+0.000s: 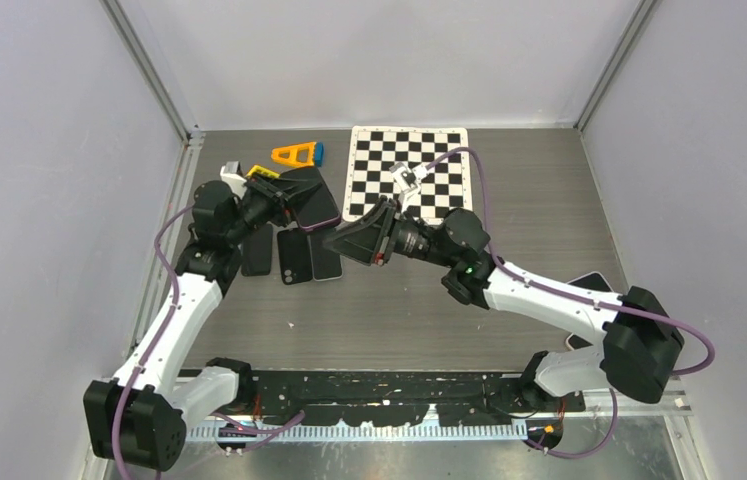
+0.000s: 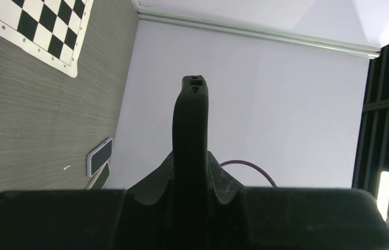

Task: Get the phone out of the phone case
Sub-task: Remove the phone case from the phone.

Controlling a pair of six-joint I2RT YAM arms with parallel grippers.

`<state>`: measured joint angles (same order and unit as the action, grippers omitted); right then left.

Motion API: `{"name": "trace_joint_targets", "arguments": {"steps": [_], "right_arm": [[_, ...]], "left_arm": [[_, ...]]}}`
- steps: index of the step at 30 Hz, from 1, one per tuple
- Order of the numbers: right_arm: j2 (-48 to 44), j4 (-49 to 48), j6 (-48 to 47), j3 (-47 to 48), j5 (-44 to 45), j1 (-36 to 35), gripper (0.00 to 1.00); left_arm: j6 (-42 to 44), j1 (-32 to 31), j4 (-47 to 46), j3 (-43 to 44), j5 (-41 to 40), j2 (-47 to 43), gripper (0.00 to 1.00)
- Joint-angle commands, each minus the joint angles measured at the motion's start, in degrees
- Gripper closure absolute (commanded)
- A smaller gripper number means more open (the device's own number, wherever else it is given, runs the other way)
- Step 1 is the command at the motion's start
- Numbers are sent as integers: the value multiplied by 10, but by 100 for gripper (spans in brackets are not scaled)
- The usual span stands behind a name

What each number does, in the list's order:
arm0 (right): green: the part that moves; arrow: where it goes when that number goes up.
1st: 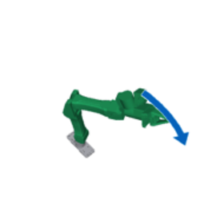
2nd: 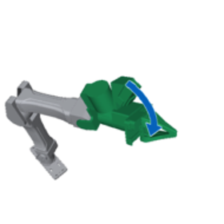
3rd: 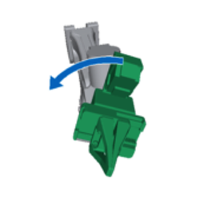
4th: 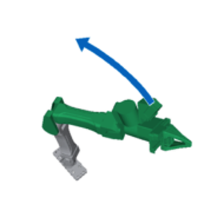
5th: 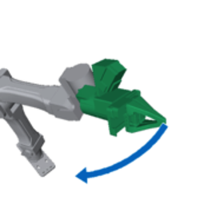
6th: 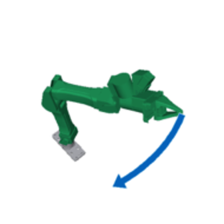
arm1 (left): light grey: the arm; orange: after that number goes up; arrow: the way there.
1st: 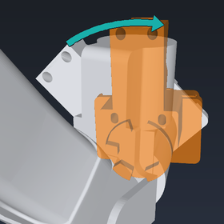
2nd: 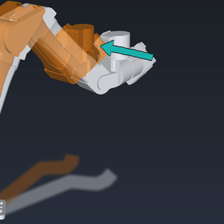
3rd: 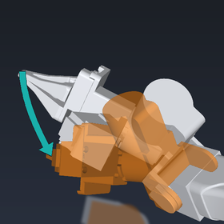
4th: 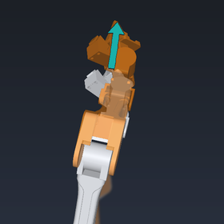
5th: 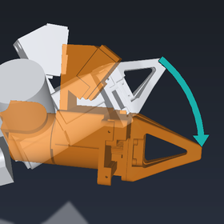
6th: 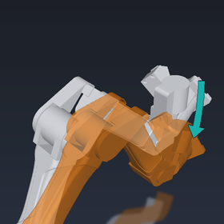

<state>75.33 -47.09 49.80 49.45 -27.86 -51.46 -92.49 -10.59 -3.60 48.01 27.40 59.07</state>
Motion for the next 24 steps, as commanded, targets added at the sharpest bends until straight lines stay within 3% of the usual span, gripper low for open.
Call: {"name": "trace_joint_targets", "arguments": {"steps": [1, 12, 14, 16, 17, 19, 24], "right_arm": [[23, 38, -4, 31, 95, 1, 63], [60, 52, 24, 57, 147, 1, 60], [64, 31, 31, 54, 129, 1, 66], [67, 11, 34, 51, 106, 1, 81], [68, 4, 35, 51, 97, 1, 94], [67, 2, 42, 49, 80, 1, 99], [56, -15, 55, 41, 68, 1, 99]], "left_arm": [[-54, 1, -43, -6, -27, -38, 100], [-124, 1, -58, -40, -28, -43, 100], [-129, 1, -60, -45, -33, -43, 100], [-132, 1, -67, -48, -36, -42, 100], [-132, 1, -70, -48, -36, -40, 100], [-133, 1, -72, -47, -35, -39, 100], [-137, 1, -68, -53, -39, -44, 100]]}}
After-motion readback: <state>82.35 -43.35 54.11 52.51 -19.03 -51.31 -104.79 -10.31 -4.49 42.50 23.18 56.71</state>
